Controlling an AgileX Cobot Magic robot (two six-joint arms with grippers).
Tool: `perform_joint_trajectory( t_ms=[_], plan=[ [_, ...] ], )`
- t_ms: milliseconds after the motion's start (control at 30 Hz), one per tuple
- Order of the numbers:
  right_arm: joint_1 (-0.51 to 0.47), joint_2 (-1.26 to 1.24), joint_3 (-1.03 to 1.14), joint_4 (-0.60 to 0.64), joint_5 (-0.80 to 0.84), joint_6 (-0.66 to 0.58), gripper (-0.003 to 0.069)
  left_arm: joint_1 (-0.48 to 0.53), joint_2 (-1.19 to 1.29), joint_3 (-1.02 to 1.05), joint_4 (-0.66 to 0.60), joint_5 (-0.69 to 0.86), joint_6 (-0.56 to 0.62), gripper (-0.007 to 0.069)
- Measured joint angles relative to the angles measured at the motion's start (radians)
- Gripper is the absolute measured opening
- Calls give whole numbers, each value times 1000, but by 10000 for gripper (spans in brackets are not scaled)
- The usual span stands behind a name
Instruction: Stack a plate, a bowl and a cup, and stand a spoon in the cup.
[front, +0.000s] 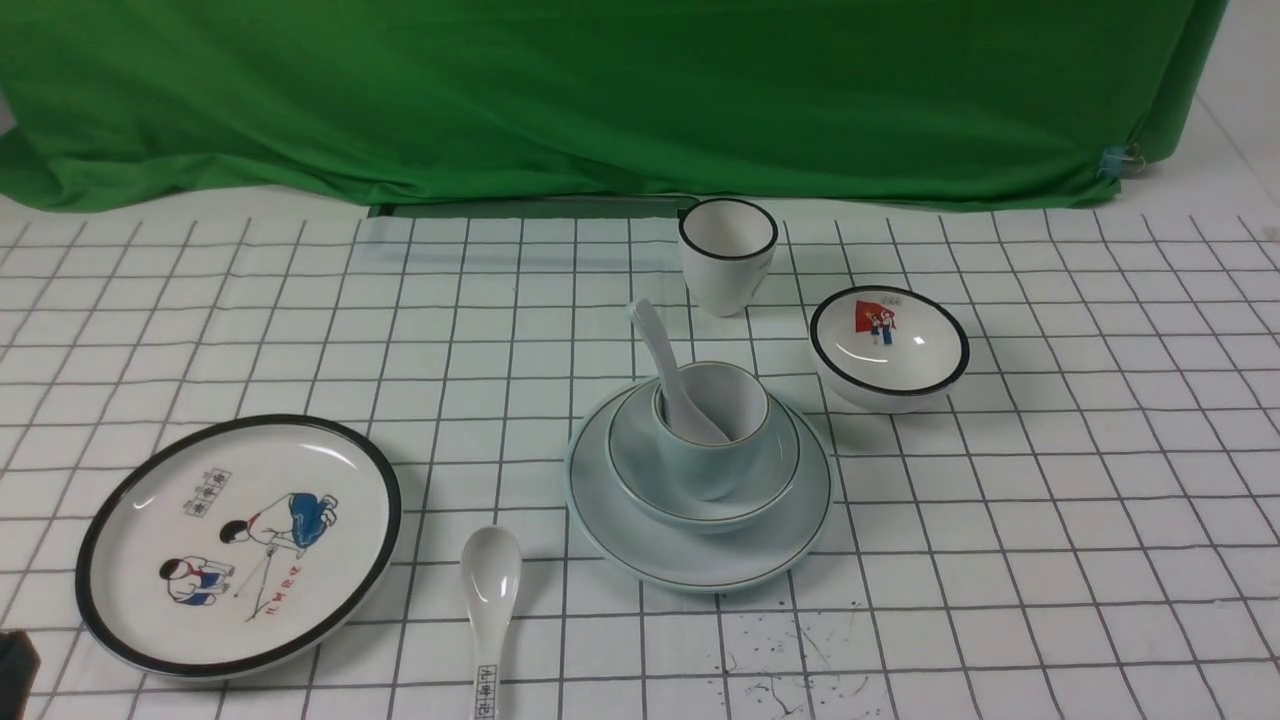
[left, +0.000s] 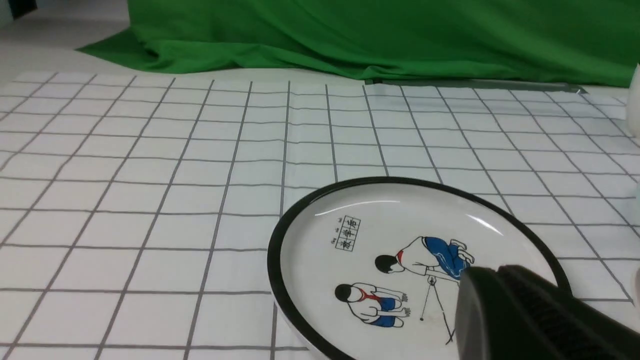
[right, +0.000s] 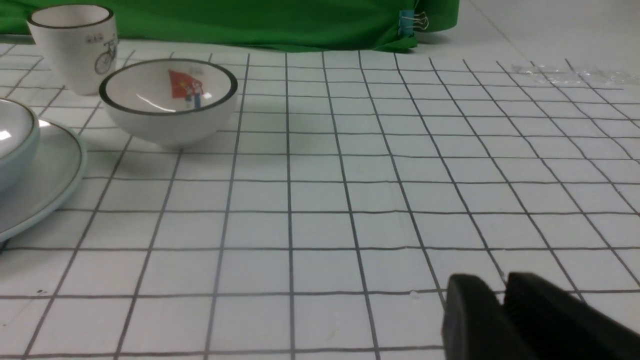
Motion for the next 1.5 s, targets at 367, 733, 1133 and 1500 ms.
perform_joint_trajectory(
  t_ms=[367,733,1133,1500],
  plan=[
    [0,0,0,0,0,0,174,3,0,0,-3,1,18,-30],
    [0,0,0,0,0,0,197,3,0,0,0,1,19,-29],
    [0,0,0,0,0,0,225,3,0,0,0,1,19,-29],
    [0,0,0,0,-1,0,238,3,0,0,1,1,19,-29]
  ],
)
